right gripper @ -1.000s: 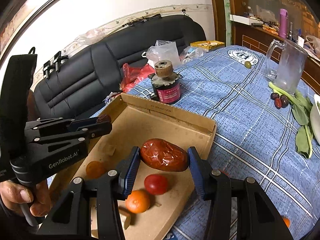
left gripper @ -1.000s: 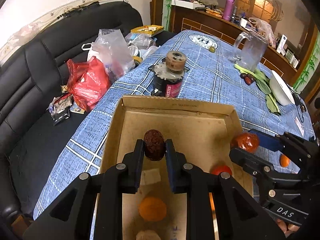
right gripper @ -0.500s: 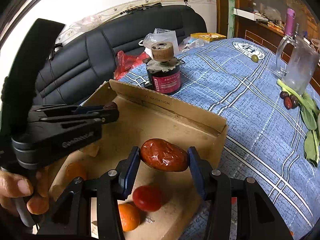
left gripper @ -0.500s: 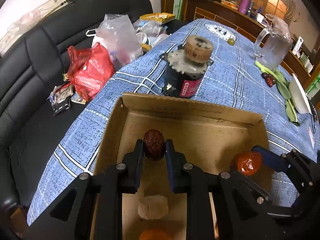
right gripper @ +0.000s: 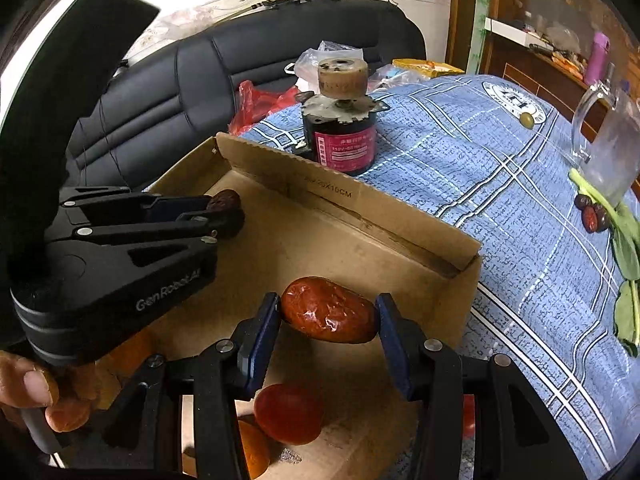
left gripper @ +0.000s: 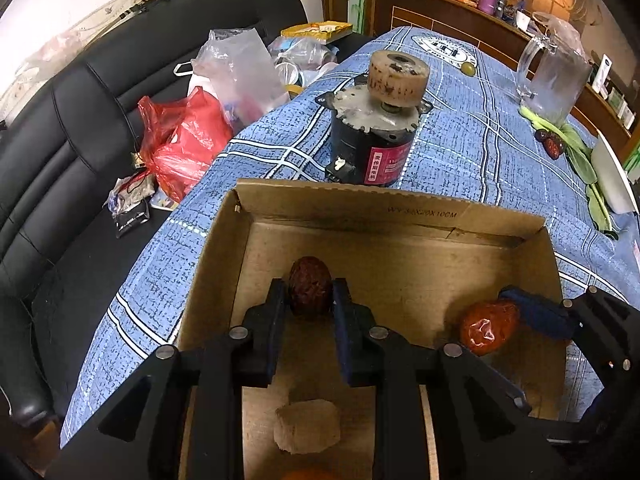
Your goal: Organize fruits
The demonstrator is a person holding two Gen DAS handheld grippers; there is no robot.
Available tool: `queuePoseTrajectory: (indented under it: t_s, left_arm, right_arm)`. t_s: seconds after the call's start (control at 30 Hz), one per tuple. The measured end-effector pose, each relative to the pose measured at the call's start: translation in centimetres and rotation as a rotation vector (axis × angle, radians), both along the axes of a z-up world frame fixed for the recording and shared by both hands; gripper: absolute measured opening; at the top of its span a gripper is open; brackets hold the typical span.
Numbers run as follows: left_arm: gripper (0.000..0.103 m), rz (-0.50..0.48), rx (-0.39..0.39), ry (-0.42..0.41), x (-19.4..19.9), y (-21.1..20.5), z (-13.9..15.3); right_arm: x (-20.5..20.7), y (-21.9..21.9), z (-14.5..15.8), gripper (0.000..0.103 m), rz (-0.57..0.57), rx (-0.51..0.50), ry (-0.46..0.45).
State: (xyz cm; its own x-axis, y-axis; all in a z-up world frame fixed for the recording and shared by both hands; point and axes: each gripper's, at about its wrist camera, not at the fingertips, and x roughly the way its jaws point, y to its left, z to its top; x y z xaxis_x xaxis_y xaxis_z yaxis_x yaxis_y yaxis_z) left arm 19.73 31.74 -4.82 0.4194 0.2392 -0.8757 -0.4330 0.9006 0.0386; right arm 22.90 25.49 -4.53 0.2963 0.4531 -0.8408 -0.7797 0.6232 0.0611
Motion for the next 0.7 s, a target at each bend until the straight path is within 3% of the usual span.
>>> queuePoseTrajectory:
  t_s: [0.07, 0.2, 0.47, 0.7]
  left_arm:
    - [0.033, 0.002, -0.009, -0.007, -0.3, 0.0, 0.2]
    - [0.058, -0.002, 0.012, -0.017, -1.0, -0.5, 0.8]
    - [0.058, -0.012, 0.012, -0.105, -5.1, -2.1, 4.1]
    - [0.061, -0.018, 0.030, -0.169, -10.7, -4.3, 6.2]
  right_arm:
    - [-0.1, -0.3, 0.2, 0.052, -0.005, 0.000, -0.008]
    - [-0.2, -1.1, 1.0, 0.059, -0.019, 0.010, -0.024]
    - [-1.6, -3.6, 3.7, 0.060, -0.001, 0.074, 0.005]
    - [-4.9, -6.4, 5.5, 0.069, 0.057, 0.116, -0.003]
